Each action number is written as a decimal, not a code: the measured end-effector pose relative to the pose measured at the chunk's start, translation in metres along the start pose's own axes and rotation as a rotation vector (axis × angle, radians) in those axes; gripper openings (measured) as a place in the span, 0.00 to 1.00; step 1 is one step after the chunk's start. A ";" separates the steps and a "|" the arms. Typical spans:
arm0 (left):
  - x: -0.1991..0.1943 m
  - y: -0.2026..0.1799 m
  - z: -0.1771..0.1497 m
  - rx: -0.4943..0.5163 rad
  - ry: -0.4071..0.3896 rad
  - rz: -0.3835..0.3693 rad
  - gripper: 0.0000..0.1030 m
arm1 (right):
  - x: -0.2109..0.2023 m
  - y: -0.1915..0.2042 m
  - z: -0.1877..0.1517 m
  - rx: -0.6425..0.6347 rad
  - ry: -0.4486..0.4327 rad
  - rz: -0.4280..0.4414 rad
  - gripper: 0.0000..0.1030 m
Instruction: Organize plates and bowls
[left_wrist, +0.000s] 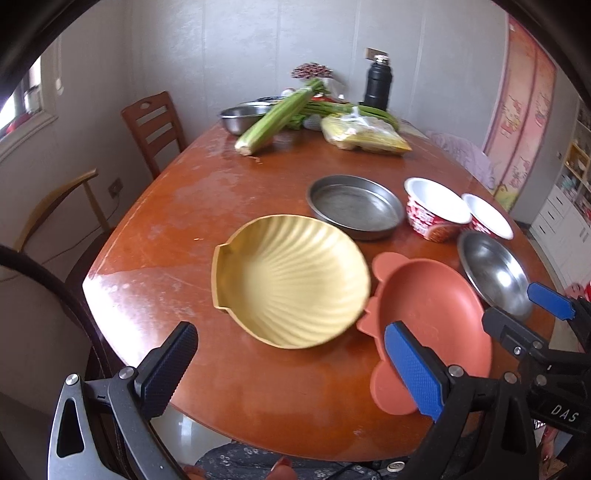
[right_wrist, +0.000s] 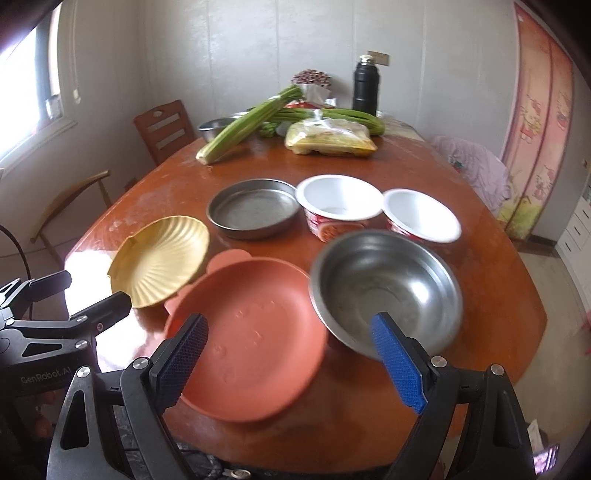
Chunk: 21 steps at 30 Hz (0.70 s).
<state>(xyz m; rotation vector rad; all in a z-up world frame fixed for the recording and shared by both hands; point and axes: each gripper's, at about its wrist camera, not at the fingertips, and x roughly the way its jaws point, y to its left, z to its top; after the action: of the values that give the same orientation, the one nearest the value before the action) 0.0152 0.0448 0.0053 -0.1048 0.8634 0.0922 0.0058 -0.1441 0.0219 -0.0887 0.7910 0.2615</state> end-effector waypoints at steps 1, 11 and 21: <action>0.001 0.007 0.002 -0.017 0.003 0.011 0.99 | 0.003 0.004 0.005 -0.010 0.004 0.010 0.88; 0.022 0.059 0.003 -0.157 0.090 0.015 0.99 | 0.051 0.059 0.058 -0.169 0.102 0.179 0.88; 0.049 0.072 -0.001 -0.227 0.168 -0.023 0.99 | 0.108 0.083 0.083 -0.247 0.221 0.218 0.83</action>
<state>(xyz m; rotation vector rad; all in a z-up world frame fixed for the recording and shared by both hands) 0.0377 0.1177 -0.0366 -0.3387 1.0175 0.1619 0.1133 -0.0282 0.0045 -0.2684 0.9867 0.5636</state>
